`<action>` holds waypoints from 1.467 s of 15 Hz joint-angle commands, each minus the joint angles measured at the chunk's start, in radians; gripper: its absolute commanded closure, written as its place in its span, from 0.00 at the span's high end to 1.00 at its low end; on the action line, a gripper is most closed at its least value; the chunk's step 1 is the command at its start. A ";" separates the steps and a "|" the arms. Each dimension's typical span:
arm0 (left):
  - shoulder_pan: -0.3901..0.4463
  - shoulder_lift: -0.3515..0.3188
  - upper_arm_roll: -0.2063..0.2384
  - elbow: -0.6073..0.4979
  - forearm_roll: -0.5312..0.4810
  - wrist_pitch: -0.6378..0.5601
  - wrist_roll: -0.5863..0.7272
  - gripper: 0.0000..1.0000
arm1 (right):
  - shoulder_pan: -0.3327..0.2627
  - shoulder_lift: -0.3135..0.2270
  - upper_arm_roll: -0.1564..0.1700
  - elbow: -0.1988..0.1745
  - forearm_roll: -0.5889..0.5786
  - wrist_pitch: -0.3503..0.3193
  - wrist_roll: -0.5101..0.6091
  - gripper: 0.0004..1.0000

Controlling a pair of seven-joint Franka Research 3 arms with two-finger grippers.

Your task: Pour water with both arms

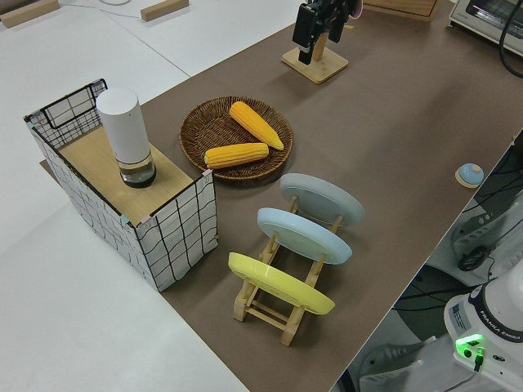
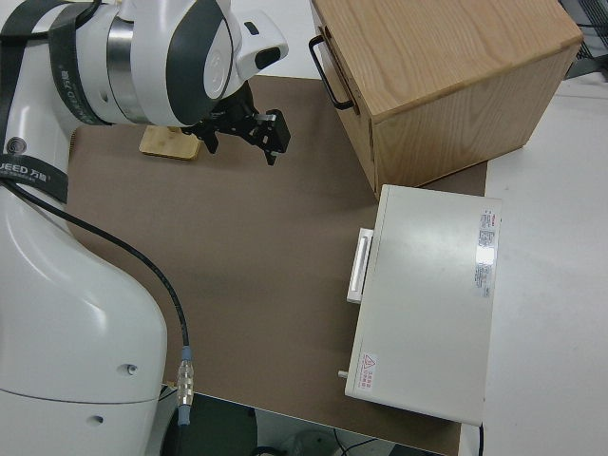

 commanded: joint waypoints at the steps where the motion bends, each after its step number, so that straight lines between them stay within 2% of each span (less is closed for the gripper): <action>1: 0.002 -0.003 0.029 -0.002 0.022 -0.008 0.012 1.00 | -0.003 -0.013 0.000 -0.016 0.014 0.008 -0.020 1.00; 4: 0.002 0.003 0.069 -0.002 0.024 0.005 0.044 1.00 | -0.003 -0.017 0.011 -0.016 0.037 0.008 -0.023 1.00; 6: 0.002 0.009 0.119 -0.002 0.038 0.010 0.132 1.00 | -0.003 -0.016 0.026 -0.016 0.037 0.008 -0.022 1.00; 9: 0.002 0.030 0.219 -0.002 0.038 0.054 0.286 1.00 | -0.002 -0.013 0.030 -0.022 0.036 0.017 -0.025 1.00; 11: 0.002 0.047 0.297 -0.002 0.030 0.088 0.415 1.00 | 0.021 -0.004 0.049 -0.031 0.039 0.045 -0.025 1.00; 13: 0.002 0.067 0.368 -0.002 0.027 0.123 0.532 1.00 | 0.064 0.019 0.049 -0.054 0.039 0.074 -0.023 1.00; 15: 0.008 0.079 0.431 -0.002 0.007 0.156 0.621 1.00 | 0.105 0.035 0.049 -0.100 0.039 0.158 -0.019 1.00; 17: 0.050 0.092 0.445 -0.002 -0.039 0.183 0.673 1.00 | 0.142 0.064 0.049 -0.123 0.039 0.215 -0.015 1.00; 22: 0.153 0.118 0.445 -0.010 -0.142 0.315 0.764 1.00 | 0.224 0.145 0.049 -0.125 0.039 0.350 0.061 1.00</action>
